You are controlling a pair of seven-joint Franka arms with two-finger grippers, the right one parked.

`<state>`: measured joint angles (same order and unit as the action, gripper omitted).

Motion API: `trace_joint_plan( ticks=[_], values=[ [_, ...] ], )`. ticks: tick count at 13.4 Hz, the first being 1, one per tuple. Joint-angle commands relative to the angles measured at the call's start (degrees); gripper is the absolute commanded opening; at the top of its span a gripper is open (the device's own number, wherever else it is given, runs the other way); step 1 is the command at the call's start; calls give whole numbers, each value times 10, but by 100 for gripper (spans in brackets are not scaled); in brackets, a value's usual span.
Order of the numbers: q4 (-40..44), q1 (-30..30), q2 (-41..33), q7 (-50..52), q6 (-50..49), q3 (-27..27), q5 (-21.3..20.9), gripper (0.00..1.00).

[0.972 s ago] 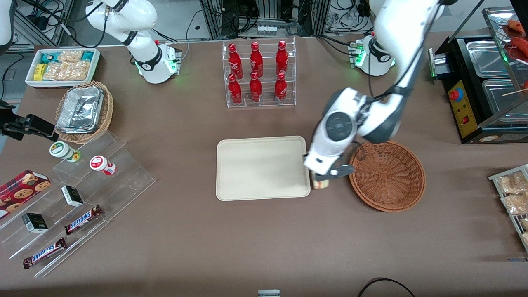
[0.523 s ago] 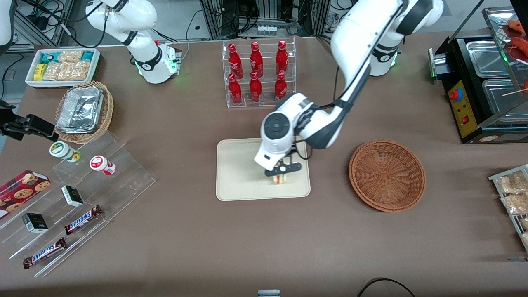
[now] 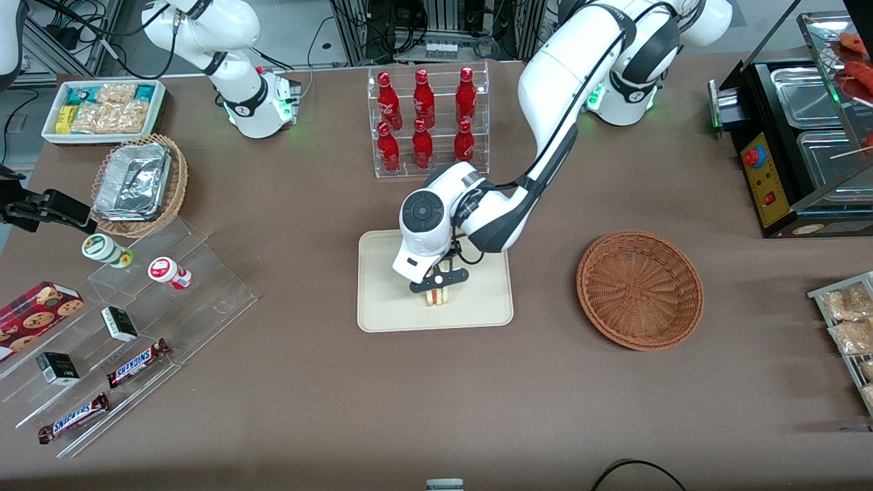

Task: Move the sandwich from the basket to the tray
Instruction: 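Lower the sandwich onto the tray and open the left gripper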

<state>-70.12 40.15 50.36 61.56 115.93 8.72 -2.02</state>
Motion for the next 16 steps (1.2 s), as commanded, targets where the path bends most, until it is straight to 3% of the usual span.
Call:
trace_joint_plan(
  ticks=[1, 10, 13, 16],
  values=[
    [26, 8, 9, 17, -18, -9, -3, 99],
    [27, 3, -68, 11, -85, -11, -1, 100],
    [22, 1, -108, 11, -127, -15, -25, 100],
    [-10, -47, -146, -17, -154, -14, -28, 100]
  ],
)
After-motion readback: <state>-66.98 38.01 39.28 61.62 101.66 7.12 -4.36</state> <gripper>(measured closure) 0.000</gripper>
